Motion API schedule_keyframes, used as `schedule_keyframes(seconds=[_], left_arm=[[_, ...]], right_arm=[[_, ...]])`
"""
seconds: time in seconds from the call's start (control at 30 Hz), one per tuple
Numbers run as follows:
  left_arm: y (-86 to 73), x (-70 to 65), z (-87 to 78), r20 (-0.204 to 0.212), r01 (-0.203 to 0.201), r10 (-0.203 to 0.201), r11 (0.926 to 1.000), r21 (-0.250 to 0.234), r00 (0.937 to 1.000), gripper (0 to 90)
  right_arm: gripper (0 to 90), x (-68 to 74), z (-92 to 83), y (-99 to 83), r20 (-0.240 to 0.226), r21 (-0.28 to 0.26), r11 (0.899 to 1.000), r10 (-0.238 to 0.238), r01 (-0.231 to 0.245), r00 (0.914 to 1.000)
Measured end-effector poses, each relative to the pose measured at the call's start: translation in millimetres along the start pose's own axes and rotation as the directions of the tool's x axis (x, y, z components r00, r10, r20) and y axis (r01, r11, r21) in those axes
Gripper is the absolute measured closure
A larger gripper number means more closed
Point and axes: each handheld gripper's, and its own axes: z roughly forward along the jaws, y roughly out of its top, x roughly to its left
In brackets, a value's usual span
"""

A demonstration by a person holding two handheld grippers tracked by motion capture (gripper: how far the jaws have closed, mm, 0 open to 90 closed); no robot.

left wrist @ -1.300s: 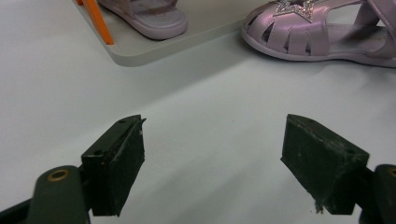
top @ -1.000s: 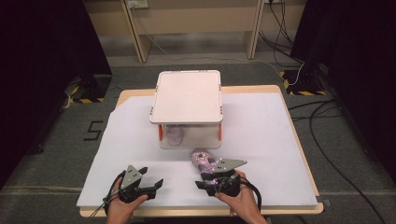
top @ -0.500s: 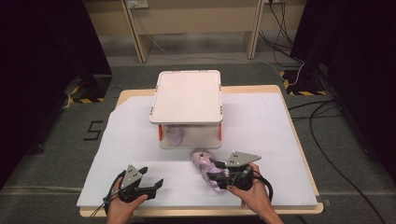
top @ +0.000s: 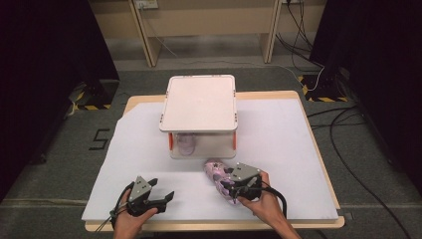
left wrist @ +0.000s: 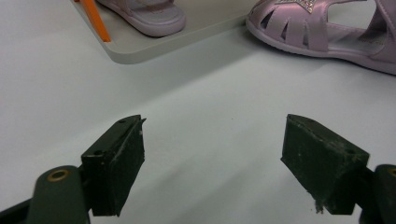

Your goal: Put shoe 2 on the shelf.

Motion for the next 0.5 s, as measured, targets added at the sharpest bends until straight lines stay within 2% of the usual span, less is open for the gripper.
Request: schedule_keyframes(seconds=[0.07,0.17,0.23,0.33,0.4,0.43,0.5], left_arm=[[0.2,0.2,0.1,-0.001,-0.001,0.001,1.0000,0.000,1.0000,20.7],[0.4,0.2,-0.2,0.001,0.001,-0.001,1.0000,-0.003,1.0000,20.7],[0.4,0.4,-0.5,0.001,0.001,-0.001,1.0000,-0.002,1.0000,20.8],[0.3,0.6,-0.4,0.000,0.003,-0.003,1.0000,-0.004,1.0000,20.7],[0.6,0.6,-0.7,-0.001,0.002,-0.002,1.0000,-0.005,1.0000,20.7],[0.7,0.6,-0.8,-0.001,0.002,-0.002,1.0000,-0.006,1.0000,20.7],[0.7,0.8,-0.7,-0.003,0.004,-0.004,1.0000,-0.006,1.0000,20.8]], right_arm=[[56.2,-0.1,6.4,1.5,0.018,0.017,0.999,-0.048,0.047,0.9987],[68.2,1.2,12.4,0.1,0.021,0.025,0.998,-0.055,0.054,0.9983],[73.6,1.5,10.8,0.5,0.049,0.031,0.995,-0.094,0.093,0.9943],[79.4,0.2,5.4,2.7,0.084,0.015,0.991,-0.130,0.129,0.9879],[80.7,-0.9,3.6,1.9,0.086,0.000,0.993,-0.114,0.114,0.9898],[81.3,-1.9,2.9,2.3,0.093,-0.009,0.992,-0.127,0.129,0.9875],[82.7,-1.9,0.7,3.6,0.100,-0.030,0.992,-0.123,0.126,0.9874]])
